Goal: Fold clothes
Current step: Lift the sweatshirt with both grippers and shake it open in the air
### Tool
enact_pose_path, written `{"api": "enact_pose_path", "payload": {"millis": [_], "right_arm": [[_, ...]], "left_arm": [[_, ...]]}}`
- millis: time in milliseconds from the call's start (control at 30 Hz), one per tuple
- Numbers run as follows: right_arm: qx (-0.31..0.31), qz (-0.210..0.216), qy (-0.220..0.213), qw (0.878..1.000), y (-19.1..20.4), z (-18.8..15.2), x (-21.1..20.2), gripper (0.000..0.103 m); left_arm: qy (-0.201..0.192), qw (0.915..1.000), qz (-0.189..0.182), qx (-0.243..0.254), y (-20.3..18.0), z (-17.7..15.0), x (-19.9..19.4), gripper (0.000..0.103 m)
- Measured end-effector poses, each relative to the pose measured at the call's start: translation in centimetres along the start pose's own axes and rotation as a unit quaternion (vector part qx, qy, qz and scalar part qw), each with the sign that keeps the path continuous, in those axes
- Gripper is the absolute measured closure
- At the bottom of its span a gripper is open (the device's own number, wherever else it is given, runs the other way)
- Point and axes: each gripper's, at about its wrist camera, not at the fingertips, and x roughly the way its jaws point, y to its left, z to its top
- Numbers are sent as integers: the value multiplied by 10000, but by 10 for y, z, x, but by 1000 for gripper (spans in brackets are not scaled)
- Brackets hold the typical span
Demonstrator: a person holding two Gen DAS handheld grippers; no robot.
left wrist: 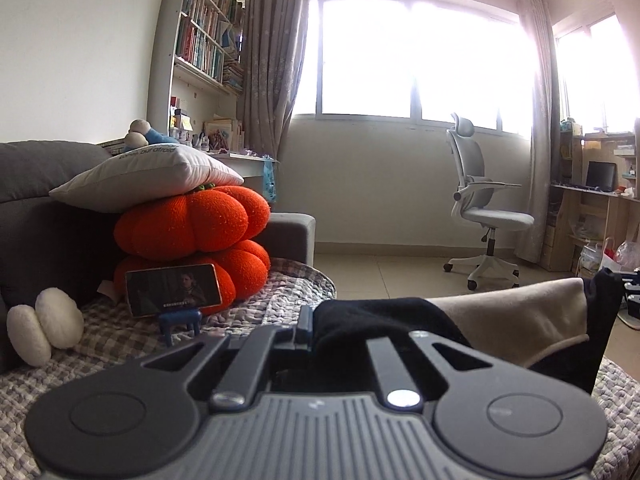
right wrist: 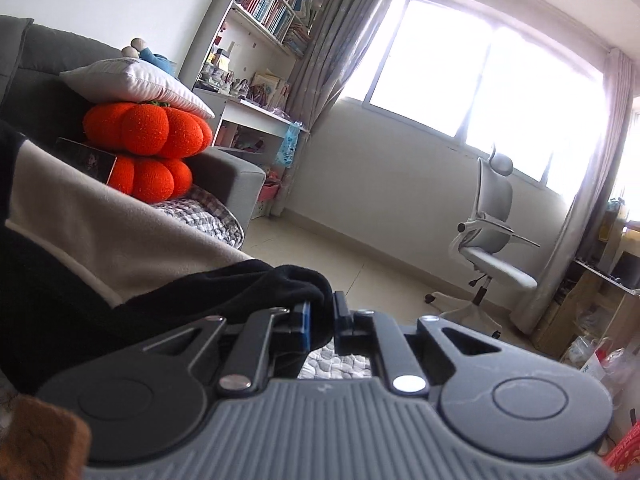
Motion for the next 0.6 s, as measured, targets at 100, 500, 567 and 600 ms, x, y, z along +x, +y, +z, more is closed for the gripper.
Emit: {"api": "enact_pose_path", "payload": {"millis": [100, 500, 567, 600], "right_arm": [[-172, -114, -154, 9997, -3, 7, -2, 93], [-912, -974, -1597, 9781, -17, 53, -38, 94], [-1051, -1141, -1898, 9695, -23, 66, -50, 94], [-1111, -1218, -2028, 9652, -27, 71, -56, 94]], "left_arm": [[-158, 9999, 0, -23, 1, 6, -7, 98], [-1318, 9911, -166, -63, 6, 80, -39, 98], [-1563, 9875, -193, 6, 4, 96, -49, 98], [-1685, 9855, -208, 45, 3, 103, -55, 98]]}}
